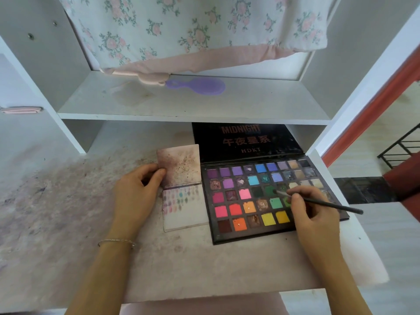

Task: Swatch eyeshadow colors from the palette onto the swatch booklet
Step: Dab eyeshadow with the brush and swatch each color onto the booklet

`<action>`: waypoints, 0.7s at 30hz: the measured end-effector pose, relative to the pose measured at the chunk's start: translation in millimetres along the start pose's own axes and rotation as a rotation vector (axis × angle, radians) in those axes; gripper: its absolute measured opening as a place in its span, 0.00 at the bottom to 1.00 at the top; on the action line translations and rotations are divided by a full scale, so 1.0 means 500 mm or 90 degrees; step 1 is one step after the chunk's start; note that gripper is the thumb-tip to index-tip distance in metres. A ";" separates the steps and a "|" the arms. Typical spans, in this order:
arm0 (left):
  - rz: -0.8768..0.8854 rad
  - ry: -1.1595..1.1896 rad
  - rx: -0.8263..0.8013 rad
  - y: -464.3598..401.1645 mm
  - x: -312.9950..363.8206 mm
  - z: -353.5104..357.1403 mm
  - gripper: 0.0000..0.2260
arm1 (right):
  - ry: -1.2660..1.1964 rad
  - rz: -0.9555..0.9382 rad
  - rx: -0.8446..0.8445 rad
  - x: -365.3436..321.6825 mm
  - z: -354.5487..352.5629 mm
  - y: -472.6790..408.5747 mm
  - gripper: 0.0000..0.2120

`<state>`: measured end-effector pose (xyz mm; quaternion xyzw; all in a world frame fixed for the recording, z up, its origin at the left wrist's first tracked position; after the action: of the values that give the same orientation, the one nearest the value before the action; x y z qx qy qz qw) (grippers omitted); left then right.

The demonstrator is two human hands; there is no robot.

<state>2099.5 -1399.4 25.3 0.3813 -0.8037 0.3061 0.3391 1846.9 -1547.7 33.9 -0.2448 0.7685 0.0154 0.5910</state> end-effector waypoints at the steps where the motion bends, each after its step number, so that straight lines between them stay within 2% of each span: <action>1: -0.002 0.002 -0.003 0.000 0.000 0.000 0.08 | 0.003 0.005 0.019 0.005 -0.005 0.001 0.16; 4: -0.004 -0.007 -0.005 0.001 0.000 0.000 0.08 | -0.006 0.016 0.044 0.016 -0.010 0.004 0.15; 12: -0.011 0.002 -0.003 0.000 -0.001 0.002 0.07 | 0.046 0.000 -0.012 0.016 0.000 0.001 0.16; 19: -0.006 0.004 0.003 0.001 -0.001 0.001 0.06 | 0.052 -0.011 0.007 0.011 -0.004 0.005 0.17; 21: -0.006 0.002 0.004 0.001 -0.001 0.001 0.07 | 0.059 -0.019 0.002 0.007 -0.003 0.005 0.14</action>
<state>2099.0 -1399.1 24.4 0.3858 -0.8004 0.3072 0.3408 1843.9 -1547.1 30.3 -0.2559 0.7912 -0.0057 0.5555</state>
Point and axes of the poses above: each hand's wrist, its own y-axis away from the middle knuckle, its own z-axis out of the palm, x = y × z, the point moved 3 cm from there along -y, towards the middle knuckle, and after that the axes turned 3 degrees about -y, right-handed, at the moved point
